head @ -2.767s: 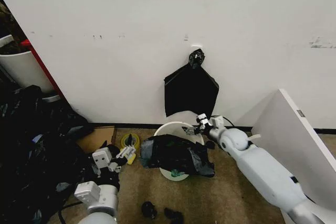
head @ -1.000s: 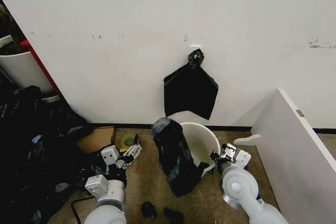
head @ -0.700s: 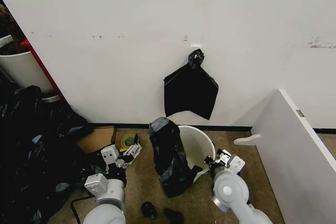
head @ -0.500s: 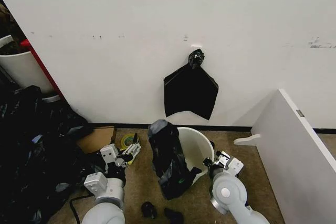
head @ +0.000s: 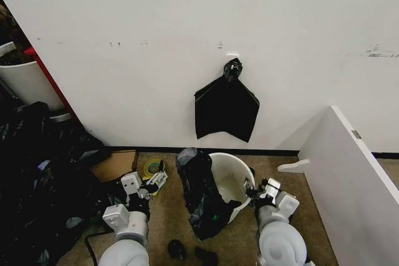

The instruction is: Place the garbage bag over the trash bin.

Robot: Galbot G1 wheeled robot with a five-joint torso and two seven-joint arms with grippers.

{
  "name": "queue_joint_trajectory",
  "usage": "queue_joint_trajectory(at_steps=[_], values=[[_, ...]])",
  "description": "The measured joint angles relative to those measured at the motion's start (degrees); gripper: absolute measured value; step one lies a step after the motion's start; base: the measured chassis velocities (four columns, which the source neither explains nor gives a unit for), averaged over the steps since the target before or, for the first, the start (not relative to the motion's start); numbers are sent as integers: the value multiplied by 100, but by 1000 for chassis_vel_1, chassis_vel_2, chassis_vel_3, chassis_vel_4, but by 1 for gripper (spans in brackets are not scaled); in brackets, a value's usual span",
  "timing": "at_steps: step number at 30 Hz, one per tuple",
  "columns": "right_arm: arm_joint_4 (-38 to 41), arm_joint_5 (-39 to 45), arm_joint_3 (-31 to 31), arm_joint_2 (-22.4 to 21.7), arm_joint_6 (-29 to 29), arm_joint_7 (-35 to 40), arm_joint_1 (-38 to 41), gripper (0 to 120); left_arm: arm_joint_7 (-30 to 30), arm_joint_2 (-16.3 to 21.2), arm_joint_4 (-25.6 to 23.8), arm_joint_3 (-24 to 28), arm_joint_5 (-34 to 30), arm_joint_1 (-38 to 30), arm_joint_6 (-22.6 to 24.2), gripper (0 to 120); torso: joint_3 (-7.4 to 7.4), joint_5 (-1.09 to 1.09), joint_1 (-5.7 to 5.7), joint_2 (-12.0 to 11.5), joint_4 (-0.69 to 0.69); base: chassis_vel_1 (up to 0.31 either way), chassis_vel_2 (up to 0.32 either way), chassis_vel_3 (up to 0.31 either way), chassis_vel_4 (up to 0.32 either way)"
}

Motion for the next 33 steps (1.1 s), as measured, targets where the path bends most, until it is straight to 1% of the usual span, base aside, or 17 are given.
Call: queue_joint_trajectory(at_steps=[3,6,7,11,16,18,19,21,22,24,26,27,28,29,31,32,33], values=[[374,-120,-338,-178,-319,-548,93,86,31,58,61,-14,-33,-1,177,100,0,0,0,0,0,0,0,0,0],[170,-691,-788,-225,-723,-629,374,98,52,109,88,-7,-224,2,489,100,0,0,0,0,1,0,0,0,0],[170,-691,-788,-225,-723,-629,374,98,52,109,88,-7,-224,2,489,100,0,0,0,0,1,0,0,0,0],[-296,-1348,-1149,-179,-997,-728,585,99,24,106,116,-5,-507,4,692,100,0,1,0,0,1,0,0,0,0],[-585,-1755,-1303,-107,-1212,-618,742,98,2,79,150,-22,-517,26,696,100,0,1,1,0,1,0,0,0,0],[-711,-2024,-1323,-89,-1260,-539,786,94,-3,62,144,-23,-515,49,696,100,0,0,1,0,1,0,0,0,0],[-744,-2107,-1332,-83,-1288,-500,792,89,-5,52,135,-21,-511,53,696,100,0,1,0,0,1,0,0,0,0],[-757,-2161,-1341,-80,-1318,-463,778,82,-9,32,129,-9,-500,50,693,100,0,1,0,0,1,0,0,0,0],[-757,-2161,-1341,-80,-1318,-463,778,82,-9,32,129,-9,-500,50,693,100,0,1,0,0,1,0,0,0,0],[-756,-2148,-1332,-81,-1319,-474,740,76,-14,5,134,17,-490,37,691,100,0,1,0,0,0,0,0,0,0],[-726,-1970,-1303,-83,-1307,-478,710,65,-16,-31,146,54,-483,33,691,100,0,1,0,0,0,0,0,0,0],[-711,-1886,-1293,-86,-1305,-476,704,64,-17,-43,147,63,-479,34,691,100,0,1,0,0,0,0,0,0,0],[-670,-1672,-1265,-96,-1305,-459,690,57,-17,-70,149,83,-458,44,692,100,0,1,0,0,0,0,0,0,0],[-670,-1672,-1265,-96,-1305,-459,690,57,-17,-70,149,83,-458,44,692,100,0,1,0,0,0,0,0,0,0],[-626,-1434,-1222,-115,-1305,-434,674,50,-17,-101,155,103,-413,57,693,100,0,1,0,0,0,0,0,0,0],[-593,-1280,-1187,-137,-1305,-424,660,43,-17,-117,156,110,-389,61,693,100,0,1,0,0,1,0,0,0,0],[-586,-1250,-1178,-142,-1305,-423,657,42,-16,-121,156,112,-384,61,693,100,0,1,0,0,0,0,0,0,0]])
